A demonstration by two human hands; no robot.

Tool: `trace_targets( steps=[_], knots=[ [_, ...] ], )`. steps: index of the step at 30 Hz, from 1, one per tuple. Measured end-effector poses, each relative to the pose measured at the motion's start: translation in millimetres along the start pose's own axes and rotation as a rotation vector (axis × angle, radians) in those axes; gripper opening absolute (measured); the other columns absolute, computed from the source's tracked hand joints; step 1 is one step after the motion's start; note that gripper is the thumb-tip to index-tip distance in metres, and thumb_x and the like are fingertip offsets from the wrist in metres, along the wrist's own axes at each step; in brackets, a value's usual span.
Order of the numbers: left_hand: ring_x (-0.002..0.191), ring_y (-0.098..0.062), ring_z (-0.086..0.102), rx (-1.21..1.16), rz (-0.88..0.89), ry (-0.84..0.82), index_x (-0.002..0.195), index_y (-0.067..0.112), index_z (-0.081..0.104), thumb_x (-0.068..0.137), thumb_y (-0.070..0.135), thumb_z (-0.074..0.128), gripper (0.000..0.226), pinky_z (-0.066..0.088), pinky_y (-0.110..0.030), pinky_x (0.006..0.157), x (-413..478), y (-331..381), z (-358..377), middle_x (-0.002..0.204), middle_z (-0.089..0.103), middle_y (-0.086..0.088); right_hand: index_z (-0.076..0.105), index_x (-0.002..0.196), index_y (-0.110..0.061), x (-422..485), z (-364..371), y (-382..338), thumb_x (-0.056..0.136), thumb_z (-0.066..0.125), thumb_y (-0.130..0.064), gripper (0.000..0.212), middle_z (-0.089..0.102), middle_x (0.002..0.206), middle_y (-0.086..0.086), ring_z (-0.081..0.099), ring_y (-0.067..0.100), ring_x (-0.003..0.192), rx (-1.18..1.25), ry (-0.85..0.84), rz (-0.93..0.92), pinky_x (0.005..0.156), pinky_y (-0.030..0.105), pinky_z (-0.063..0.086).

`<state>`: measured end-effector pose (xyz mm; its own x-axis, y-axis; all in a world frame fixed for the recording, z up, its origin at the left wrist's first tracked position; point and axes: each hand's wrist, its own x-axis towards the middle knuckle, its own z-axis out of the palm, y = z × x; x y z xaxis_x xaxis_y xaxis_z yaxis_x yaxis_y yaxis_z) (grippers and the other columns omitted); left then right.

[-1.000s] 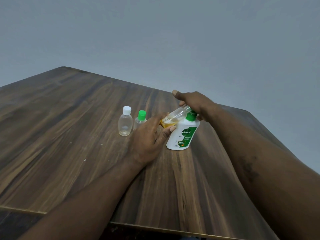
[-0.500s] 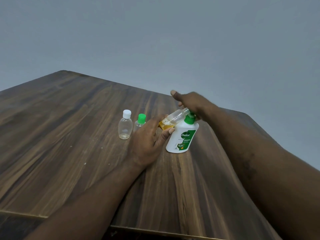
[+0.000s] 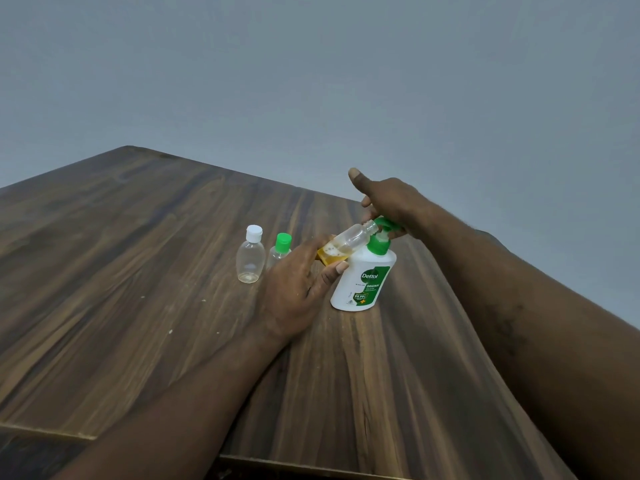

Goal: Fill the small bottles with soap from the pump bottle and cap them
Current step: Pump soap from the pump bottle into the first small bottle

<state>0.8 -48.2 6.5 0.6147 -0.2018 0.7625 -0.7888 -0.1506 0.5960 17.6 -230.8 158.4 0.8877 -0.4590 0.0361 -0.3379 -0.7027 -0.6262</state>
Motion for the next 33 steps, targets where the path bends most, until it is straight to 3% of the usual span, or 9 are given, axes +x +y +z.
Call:
trace_targets(
  steps=[3,7,13,17,20,22,27,33],
  knots=[
    [0.080,0.017,0.055,-0.005,-0.004,0.002,0.129,0.017,0.064,0.100,0.041,0.059,0.039,0.035,-0.001,0.068,0.1,-0.4,0.3,0.085,0.053,0.034,0.068,0.113,-0.012,1.9,0.7,1.3,0.092,0.039,-0.084,0.081,0.073,0.106,0.010,0.071,0.025,0.088,-0.005,0.011,-0.005,0.059,0.030,0.054],
    [0.080,0.016,0.055,0.004,-0.002,-0.010,0.127,0.017,0.064,0.099,0.040,0.060,0.036,0.034,-0.001,0.068,0.0,-1.2,0.6,0.086,0.053,0.034,0.066,0.131,-0.012,4.6,20.5,14.7,0.090,0.039,-0.086,0.089,0.067,0.127,0.014,0.065,0.033,0.109,-0.071,-0.049,0.051,0.087,0.046,0.055],
    [0.079,0.016,0.054,0.014,-0.006,-0.022,0.127,0.020,0.064,0.100,0.039,0.061,0.034,0.033,-0.004,0.068,0.1,-3.2,0.8,0.084,0.054,0.032,0.068,0.129,-0.012,4.0,22.2,13.6,0.092,0.040,-0.083,0.084,0.067,0.124,0.013,0.063,0.033,0.110,-0.103,-0.019,0.027,0.078,0.040,0.051],
    [0.081,0.016,0.055,0.007,-0.008,-0.008,0.130,0.020,0.063,0.101,0.041,0.059,0.036,0.034,-0.002,0.069,-0.4,-1.2,0.0,0.090,0.054,0.035,0.072,0.111,-0.012,-4.0,10.1,4.6,0.094,0.040,-0.080,0.077,0.067,0.100,0.001,0.067,0.026,0.096,-0.050,-0.018,0.006,0.076,0.040,0.057],
    [0.082,0.016,0.055,0.002,-0.005,0.010,0.129,0.019,0.063,0.100,0.042,0.058,0.038,0.035,-0.001,0.068,-0.7,-0.6,0.2,0.087,0.053,0.035,0.070,0.105,-0.013,-2.8,-1.7,-1.5,0.091,0.040,-0.085,0.079,0.071,0.102,0.006,0.071,0.023,0.084,-0.016,0.001,-0.023,0.061,0.032,0.055],
    [0.083,0.017,0.055,-0.001,-0.001,0.007,0.130,0.017,0.063,0.100,0.041,0.058,0.039,0.035,0.000,0.069,-0.4,-0.2,0.2,0.089,0.052,0.036,0.071,0.102,-0.013,-1.6,-0.8,-1.5,0.091,0.040,-0.085,0.078,0.075,0.098,0.006,0.073,0.023,0.081,-0.004,0.040,-0.053,0.058,0.029,0.054],
    [0.082,0.017,0.054,0.012,0.001,-0.002,0.129,0.017,0.063,0.100,0.040,0.060,0.038,0.034,-0.002,0.070,-0.4,-3.8,0.4,0.088,0.051,0.035,0.074,0.103,-0.013,1.8,22.5,14.4,0.095,0.039,-0.081,0.077,0.072,0.101,0.002,0.067,0.026,0.100,-0.034,-0.046,-0.034,0.095,0.045,0.054],
    [0.079,0.015,0.054,0.015,0.003,-0.025,0.129,0.020,0.063,0.101,0.043,0.059,0.037,0.033,-0.004,0.067,-0.6,-4.3,-0.2,0.087,0.052,0.034,0.076,0.099,-0.012,2.4,23.3,19.4,0.096,0.036,-0.080,0.078,0.074,0.102,0.004,0.069,0.026,0.098,0.006,-0.074,-0.033,0.101,0.051,0.052]
  ],
)
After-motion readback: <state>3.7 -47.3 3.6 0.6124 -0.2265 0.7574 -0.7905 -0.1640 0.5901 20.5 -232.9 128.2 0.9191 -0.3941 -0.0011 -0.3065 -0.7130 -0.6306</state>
